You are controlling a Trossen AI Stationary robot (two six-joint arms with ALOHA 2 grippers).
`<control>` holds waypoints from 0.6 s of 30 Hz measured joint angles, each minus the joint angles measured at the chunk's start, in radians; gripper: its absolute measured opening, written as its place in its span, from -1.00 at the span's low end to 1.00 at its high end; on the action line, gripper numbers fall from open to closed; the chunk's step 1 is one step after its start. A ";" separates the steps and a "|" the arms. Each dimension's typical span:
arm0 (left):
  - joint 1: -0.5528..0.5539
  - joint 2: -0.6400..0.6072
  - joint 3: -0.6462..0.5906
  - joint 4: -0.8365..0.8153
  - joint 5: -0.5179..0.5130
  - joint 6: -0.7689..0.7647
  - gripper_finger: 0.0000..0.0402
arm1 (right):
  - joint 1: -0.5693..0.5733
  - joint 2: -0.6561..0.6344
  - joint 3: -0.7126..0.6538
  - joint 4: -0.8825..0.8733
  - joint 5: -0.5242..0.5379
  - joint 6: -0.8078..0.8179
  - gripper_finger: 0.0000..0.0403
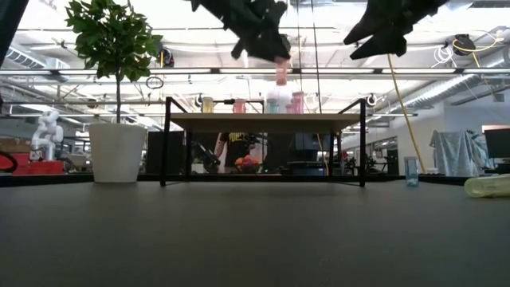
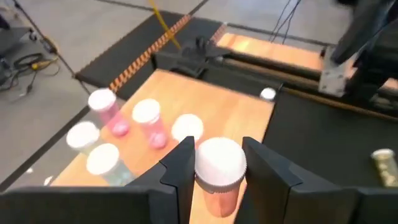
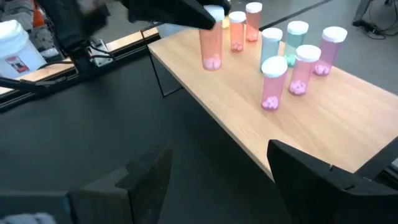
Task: Pick and place medicine bottles onto shelf by color
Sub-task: Put the orange pill bottle on the shelf aligned with the other orange pill bottles
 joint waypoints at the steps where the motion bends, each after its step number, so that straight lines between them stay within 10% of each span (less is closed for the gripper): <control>1: 0.010 0.004 -0.010 0.003 0.001 0.003 -0.40 | 0.000 -0.007 -0.005 0.000 -0.001 0.001 0.28; 18: 0.072 -0.005 -0.154 0.091 -0.032 -0.011 -0.40 | 0.000 -0.117 -0.012 -0.126 0.000 0.024 0.27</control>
